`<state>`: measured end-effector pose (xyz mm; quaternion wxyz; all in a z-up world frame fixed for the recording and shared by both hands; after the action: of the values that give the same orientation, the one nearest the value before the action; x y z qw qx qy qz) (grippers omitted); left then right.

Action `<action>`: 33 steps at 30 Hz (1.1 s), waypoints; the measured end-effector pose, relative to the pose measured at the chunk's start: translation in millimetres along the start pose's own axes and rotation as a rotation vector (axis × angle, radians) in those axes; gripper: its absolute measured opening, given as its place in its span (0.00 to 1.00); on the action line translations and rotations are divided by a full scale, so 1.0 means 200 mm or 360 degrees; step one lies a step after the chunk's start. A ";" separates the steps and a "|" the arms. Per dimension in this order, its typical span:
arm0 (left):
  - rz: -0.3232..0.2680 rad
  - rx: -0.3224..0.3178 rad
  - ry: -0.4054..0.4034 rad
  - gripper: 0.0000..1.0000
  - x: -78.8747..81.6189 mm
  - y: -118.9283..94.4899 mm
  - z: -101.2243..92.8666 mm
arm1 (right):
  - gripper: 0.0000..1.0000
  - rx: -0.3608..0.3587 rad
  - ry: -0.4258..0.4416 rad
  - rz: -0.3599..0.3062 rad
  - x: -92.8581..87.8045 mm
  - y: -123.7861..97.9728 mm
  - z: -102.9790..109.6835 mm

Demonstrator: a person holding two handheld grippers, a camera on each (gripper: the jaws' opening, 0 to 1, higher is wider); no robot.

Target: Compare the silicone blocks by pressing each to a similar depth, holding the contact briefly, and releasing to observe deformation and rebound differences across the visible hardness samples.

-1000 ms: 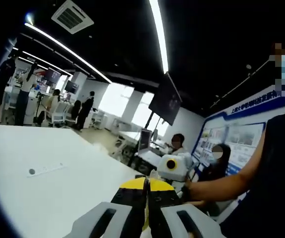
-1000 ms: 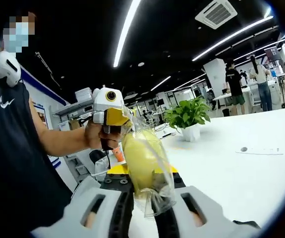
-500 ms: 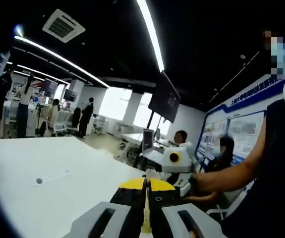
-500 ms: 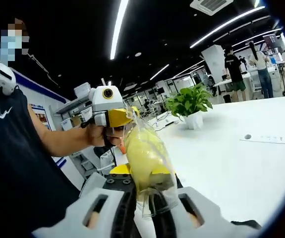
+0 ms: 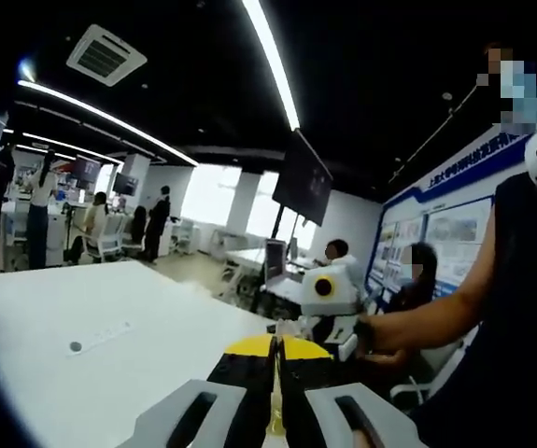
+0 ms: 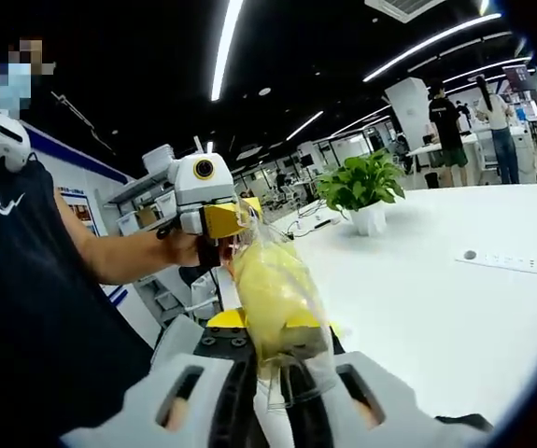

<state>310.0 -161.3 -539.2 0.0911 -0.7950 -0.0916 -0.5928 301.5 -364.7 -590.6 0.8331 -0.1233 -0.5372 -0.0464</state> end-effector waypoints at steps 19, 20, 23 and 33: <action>-0.0008 0.0043 -0.0042 0.00 -0.05 0.01 -0.01 | 0.05 0.0003 0.0049 0.0049 -0.03 -0.01 -0.02; -0.0017 0.0043 -0.0085 0.00 -0.05 0.01 -0.01 | 0.05 0.0004 0.0056 0.0040 -0.03 -0.02 -0.02; -0.0025 0.0039 -0.0137 0.00 -0.04 0.02 0.00 | 0.06 0.0001 0.0068 0.0020 -0.03 -0.02 -0.02; -0.0007 0.0099 -0.0100 0.00 0.01 0.07 -0.02 | 0.11 -0.0026 0.0061 -0.0072 -0.03 -0.05 -0.04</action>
<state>310.8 -175.6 -537.3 0.1117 -0.8098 -0.1145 -0.5645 303.1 -377.3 -597.3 0.8410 -0.1169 -0.5233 -0.0720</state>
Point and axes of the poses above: the point that each gripper's makers call its tool centre point, and the gripper's own axes: y roughly forward along the fingers, z roughly to its left, x roughly out of its top, the point moved 10 cm from there along -y, roughly backward along the fingers, and after that the axes turned 3 degrees about -x, right-handed, at the moved point
